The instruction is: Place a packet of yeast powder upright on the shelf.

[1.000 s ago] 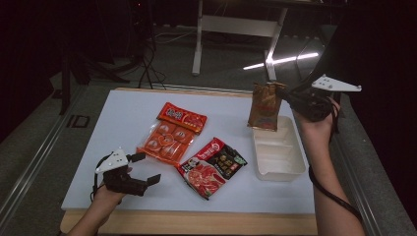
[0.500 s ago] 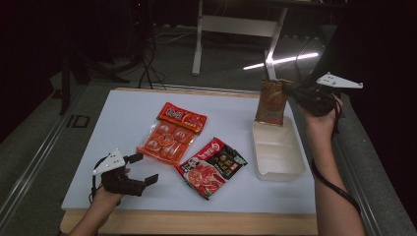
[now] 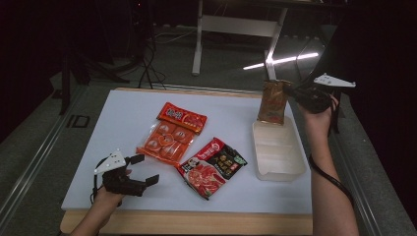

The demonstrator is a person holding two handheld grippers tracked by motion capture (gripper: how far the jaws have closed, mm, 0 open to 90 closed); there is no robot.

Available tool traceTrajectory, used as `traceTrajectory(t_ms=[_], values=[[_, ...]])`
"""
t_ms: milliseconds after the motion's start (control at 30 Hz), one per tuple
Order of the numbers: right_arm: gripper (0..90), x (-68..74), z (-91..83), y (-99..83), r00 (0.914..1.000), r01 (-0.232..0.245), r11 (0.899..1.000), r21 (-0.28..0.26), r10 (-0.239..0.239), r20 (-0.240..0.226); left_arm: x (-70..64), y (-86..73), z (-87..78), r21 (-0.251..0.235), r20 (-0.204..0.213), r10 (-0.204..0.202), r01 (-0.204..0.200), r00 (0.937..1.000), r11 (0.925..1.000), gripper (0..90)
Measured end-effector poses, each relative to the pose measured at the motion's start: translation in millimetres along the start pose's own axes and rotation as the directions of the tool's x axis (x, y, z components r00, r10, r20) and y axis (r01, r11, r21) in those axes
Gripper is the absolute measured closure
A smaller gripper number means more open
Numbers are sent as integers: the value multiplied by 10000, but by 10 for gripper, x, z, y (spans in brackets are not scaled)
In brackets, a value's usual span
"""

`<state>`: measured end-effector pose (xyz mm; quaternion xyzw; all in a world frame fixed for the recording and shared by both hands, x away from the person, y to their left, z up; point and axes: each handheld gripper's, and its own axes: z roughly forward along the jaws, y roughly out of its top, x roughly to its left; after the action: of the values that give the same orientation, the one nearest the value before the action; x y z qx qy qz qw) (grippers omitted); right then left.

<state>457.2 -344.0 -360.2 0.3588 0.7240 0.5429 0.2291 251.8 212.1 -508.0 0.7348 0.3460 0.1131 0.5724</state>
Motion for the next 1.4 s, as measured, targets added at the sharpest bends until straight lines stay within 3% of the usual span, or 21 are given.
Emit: traceTrajectory(t_ms=[167, 300, 633, 733, 833, 1000, 1267, 1400], values=[[894, -79, 115, -117, 9995, -331, 9991, 278, 331, 1, 2, -4, 5, -23, -3, -25, 25, 10000, 10000, 25], [894, -76, 160, -192, 9995, -328, 9984, 471, 330, -29, 5, -6, 0, -45, -20, -23, 23, 10000, 10000, 26], [893, -99, 118, -326, 9941, -901, 9955, 307, 918, -580, 13, -10, 9, -10, -39, -81, 81, 10000, 10000, 26], [890, -85, 157, -377, 9941, -783, 9934, 844, 841, -684, 17, -9, 5, -36, -39, -83, 83, 10000, 10000, 26], [887, -90, 171, -446, 9926, -952, 9899, 1050, 1024, -657, 22, -8, -2, -46, -90, -104, 103, 9999, 9999, 25], [880, -134, 178, -559, 9929, -1121, 9800, 1645, 1170, -207, 29, -14, 7, -15, -99, -135, 135, 9999, 9999, 26], [856, -179, 108, -606, 9893, -1437, 9773, 1554, 1457, -17, 20, -5, 14, -36, -74, 103, -103, 9999, 9999, 26], [768, -147, 74, -575, 9906, -1362, 9810, 1382, 1368, 55, 3, 3, 26, 60, -281, 357, -355, 9990, 9994, 26]])
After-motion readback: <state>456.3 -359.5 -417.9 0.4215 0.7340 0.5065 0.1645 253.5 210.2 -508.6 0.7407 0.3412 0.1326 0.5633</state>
